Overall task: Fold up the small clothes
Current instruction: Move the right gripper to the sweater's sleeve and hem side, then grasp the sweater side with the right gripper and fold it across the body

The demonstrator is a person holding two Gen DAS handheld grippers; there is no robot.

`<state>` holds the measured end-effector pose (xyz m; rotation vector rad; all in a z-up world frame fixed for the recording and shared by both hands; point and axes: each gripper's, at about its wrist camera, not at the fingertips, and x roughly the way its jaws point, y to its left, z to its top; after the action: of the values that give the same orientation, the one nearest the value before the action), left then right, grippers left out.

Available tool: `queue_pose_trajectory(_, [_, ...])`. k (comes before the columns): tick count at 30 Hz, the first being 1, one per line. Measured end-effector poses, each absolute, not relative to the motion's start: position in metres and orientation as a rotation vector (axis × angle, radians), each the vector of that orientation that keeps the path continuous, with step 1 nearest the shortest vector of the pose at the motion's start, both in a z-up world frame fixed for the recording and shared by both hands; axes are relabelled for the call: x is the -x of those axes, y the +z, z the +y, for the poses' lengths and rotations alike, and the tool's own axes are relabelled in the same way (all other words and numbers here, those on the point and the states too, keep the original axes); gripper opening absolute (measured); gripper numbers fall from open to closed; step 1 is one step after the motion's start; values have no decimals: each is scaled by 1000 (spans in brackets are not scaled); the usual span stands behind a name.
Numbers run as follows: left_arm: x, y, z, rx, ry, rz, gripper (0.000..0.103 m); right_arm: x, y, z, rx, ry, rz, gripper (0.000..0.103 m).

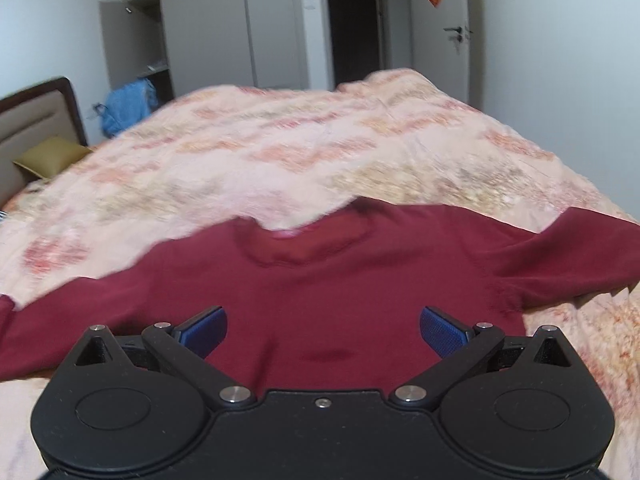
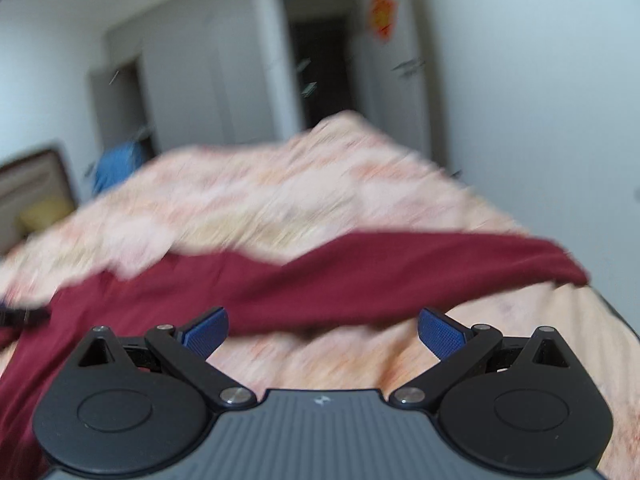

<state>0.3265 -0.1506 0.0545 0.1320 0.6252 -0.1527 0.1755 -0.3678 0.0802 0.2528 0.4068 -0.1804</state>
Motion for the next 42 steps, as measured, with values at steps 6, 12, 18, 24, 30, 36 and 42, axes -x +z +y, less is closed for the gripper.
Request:
queue_pose_trajectory(6, [-351,26,-180,-122,-204,656,102,-194,60,-442,-293,-382,450,103])
queue_pose_trajectory(12, [-370,13,-191,-100,-175,615,102,-203,36,-511,-533,-455,498,103])
queue_pose_trajectory(18, [-419,13,-213,-86,-169,571,102,-214,17,-561,-749,-562,401,98])
queue_pose_trajectory(24, [-463,3,-252,-112,-266,601,102,-232,5,-568,-773,-655,377,59])
queue_pose_trajectory(30, [-482,-13,-292,-213,-303,607,102,-219,12,-568,-754,-623,327,7])
queue_pose_trajectory(36, [-508,-34,-306,-248,-205,627,103,-171,13,-562,-846,-626,276,5])
queue_pose_trajectory(42, [-495,-8,-296,-223,-192,589,102,-159,-1,-554,-854,-636,294,5])
